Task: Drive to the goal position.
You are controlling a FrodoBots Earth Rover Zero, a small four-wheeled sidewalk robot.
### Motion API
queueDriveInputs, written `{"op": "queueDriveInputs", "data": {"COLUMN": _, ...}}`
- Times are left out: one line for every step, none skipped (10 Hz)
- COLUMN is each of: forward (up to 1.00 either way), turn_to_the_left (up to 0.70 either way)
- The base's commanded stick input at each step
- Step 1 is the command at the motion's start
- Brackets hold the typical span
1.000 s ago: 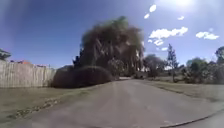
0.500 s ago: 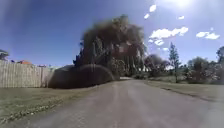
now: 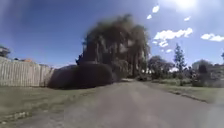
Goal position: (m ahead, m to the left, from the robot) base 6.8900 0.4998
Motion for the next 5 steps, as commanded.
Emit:
{"op": "queueDriveInputs", "data": {"forward": 1.0, "turn_to_the_left": 0.0}}
{"op": "queueDriveInputs", "data": {"forward": 1.0, "turn_to_the_left": 0.0}}
{"op": "queueDriveInputs", "data": {"forward": 1.0, "turn_to_the_left": 0.0}}
{"op": "queueDriveInputs", "data": {"forward": 1.0, "turn_to_the_left": 0.0}}
{"op": "queueDriveInputs", "data": {"forward": 1.0, "turn_to_the_left": 0.0}}
